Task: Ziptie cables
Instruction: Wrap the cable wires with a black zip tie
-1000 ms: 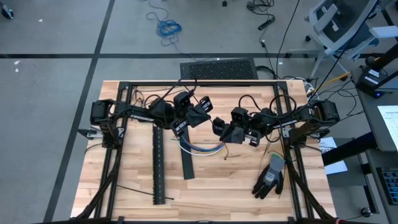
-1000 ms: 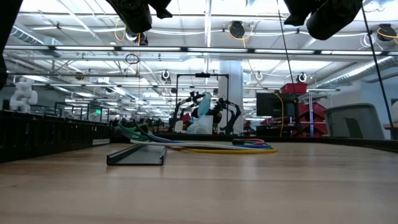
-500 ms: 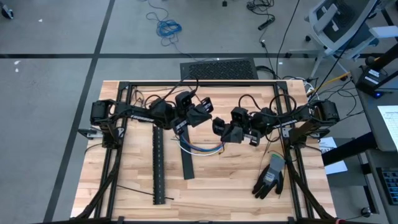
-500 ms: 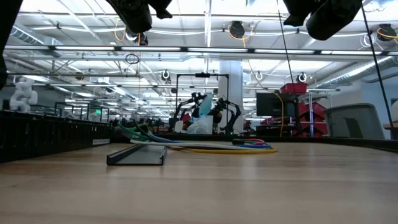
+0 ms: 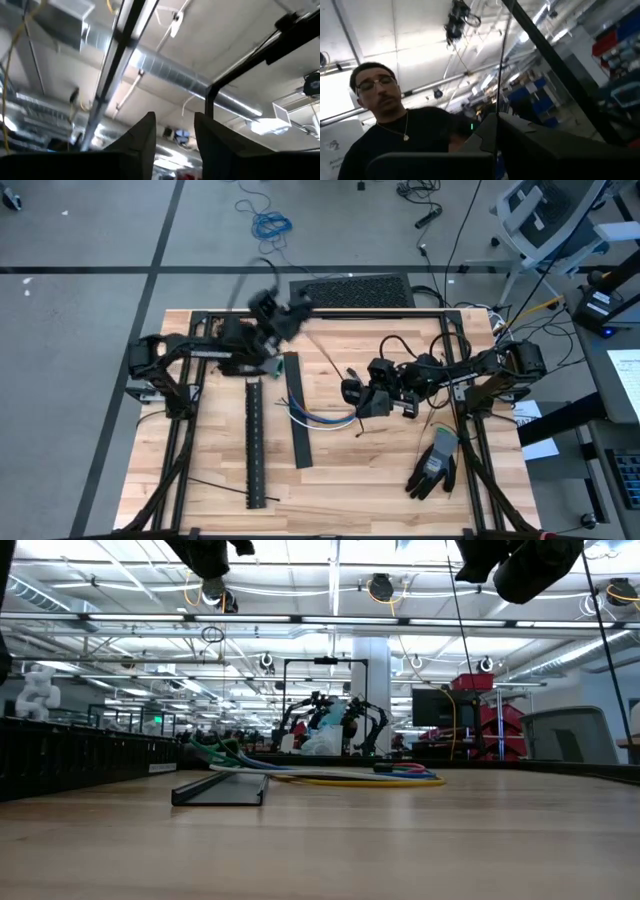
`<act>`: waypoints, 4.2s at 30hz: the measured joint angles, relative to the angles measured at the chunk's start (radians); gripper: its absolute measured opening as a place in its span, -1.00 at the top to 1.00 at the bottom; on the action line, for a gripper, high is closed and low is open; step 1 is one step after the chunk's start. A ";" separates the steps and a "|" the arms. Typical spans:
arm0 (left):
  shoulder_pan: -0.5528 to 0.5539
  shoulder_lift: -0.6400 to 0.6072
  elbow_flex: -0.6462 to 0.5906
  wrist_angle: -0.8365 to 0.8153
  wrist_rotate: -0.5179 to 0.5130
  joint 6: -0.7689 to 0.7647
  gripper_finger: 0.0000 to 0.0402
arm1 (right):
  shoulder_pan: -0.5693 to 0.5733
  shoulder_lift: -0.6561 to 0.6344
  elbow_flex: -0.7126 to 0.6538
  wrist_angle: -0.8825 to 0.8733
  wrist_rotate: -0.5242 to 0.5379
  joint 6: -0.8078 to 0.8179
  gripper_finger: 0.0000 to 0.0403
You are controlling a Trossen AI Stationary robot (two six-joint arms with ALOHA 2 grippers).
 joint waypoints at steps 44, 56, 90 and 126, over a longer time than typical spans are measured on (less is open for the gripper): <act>0.125 -0.460 0.000 -1.217 0.384 0.261 0.14 | 0.080 -0.193 0.509 -1.613 1.387 -2.232 1.00; 0.085 -0.295 0.000 -1.112 0.499 -0.248 0.14 | 0.159 -0.228 0.509 -1.707 1.387 -2.481 1.00; 0.002 -0.158 0.000 -1.024 0.526 -0.705 0.14 | 0.205 -0.299 0.509 -1.579 1.326 -2.604 1.00; -0.072 -0.157 0.000 -0.951 0.446 -0.842 0.96 | 0.167 -0.257 0.508 -1.571 1.281 -2.587 1.00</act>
